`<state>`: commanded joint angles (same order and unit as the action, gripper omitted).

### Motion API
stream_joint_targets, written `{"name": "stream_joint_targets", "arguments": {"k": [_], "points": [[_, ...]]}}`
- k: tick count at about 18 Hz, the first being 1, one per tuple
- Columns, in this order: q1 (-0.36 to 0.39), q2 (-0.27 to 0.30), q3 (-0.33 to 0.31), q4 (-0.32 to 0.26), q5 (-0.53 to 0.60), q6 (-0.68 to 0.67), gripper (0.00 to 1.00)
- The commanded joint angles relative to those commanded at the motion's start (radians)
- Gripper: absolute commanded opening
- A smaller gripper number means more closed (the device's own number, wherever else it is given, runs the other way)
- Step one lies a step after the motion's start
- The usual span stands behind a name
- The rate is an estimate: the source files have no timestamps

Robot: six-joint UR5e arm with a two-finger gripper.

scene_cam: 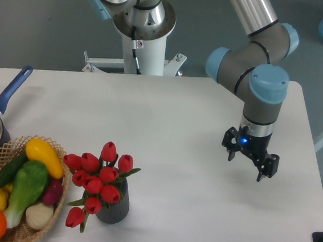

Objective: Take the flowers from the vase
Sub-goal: 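Move the open gripper toward the red tulips in the black vase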

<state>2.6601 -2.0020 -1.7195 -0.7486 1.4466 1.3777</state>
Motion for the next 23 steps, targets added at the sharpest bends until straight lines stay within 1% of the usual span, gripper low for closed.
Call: {"name": "stream_joint_targets", "arguments": {"k": [1,3,5,6,9,10,16,19,23], "points": [[-0.017,0.014,-0.002,-0.003,0.0,-0.047,1.0],[-0.037,0.023,0.003,0.0,0.0,-0.139,1.0],[-0.058,0.046,0.009,0.0,-0.003,-0.16,1.0],[-0.065,0.057,0.015,0.0,-0.026,-0.16,1.0],[-0.077,0.071,0.015,0.005,-0.205,-0.16,1.0],[-0.078,0.081,0.015,0.005,-0.256,-0.16,1.0],[-0.081,0.098,0.011,0.005,-0.543,-0.15,1.0],[-0.103,0.111,0.009,0.005,-0.618,-0.157,1.0],[-0.127,0.104,0.006,0.003,-0.692,-0.16,1.0]]}}
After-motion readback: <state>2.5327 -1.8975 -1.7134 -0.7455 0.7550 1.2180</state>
